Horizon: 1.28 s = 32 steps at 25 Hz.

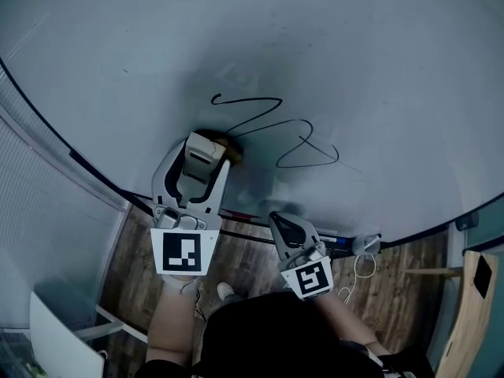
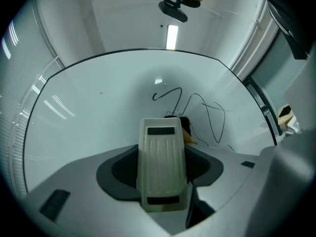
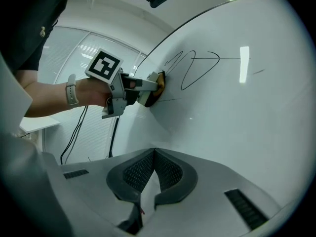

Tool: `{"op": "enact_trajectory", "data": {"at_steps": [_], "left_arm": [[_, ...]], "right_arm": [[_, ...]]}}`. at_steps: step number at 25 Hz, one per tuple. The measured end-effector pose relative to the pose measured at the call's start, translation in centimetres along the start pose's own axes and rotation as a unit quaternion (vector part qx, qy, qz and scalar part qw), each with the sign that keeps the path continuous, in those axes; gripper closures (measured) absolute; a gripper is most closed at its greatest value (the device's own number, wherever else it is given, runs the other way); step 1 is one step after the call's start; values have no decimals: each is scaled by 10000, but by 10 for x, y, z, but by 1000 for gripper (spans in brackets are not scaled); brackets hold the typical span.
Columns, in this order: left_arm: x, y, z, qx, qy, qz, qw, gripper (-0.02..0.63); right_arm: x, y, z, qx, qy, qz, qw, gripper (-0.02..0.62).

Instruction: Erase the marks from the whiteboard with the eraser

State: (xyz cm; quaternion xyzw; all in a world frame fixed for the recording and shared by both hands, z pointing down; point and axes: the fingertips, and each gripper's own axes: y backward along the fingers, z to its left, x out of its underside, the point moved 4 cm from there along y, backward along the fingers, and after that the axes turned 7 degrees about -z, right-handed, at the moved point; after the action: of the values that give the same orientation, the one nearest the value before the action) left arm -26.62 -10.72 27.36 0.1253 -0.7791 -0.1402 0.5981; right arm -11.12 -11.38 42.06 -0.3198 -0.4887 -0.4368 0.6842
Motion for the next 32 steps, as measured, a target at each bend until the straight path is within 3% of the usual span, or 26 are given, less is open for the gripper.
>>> {"op": "enact_trajectory", "data": {"at_steps": [11, 15, 18, 25, 32], "left_arm": [[-74, -30, 14, -243, -50, -623, 9977, 343], [-111, -46, 28, -152, -468, -1084, 9929, 342], [-129, -54, 34, -159, -528, -1232, 9908, 342], [-126, -51, 30, -280, -482, -1377, 9889, 343], [-77, -31, 12, -434, -215, -1204, 9916, 342]], "right_arm": [[-6, 8, -4, -306, -32, -137, 9994, 566], [-8, 11, -4, -396, -38, -166, 9991, 568], [-5, 15, -6, -415, -69, -178, 9990, 566], [-5, 22, -11, -513, -125, -173, 9985, 568], [3, 36, -10, -707, -120, -87, 9974, 566]]}}
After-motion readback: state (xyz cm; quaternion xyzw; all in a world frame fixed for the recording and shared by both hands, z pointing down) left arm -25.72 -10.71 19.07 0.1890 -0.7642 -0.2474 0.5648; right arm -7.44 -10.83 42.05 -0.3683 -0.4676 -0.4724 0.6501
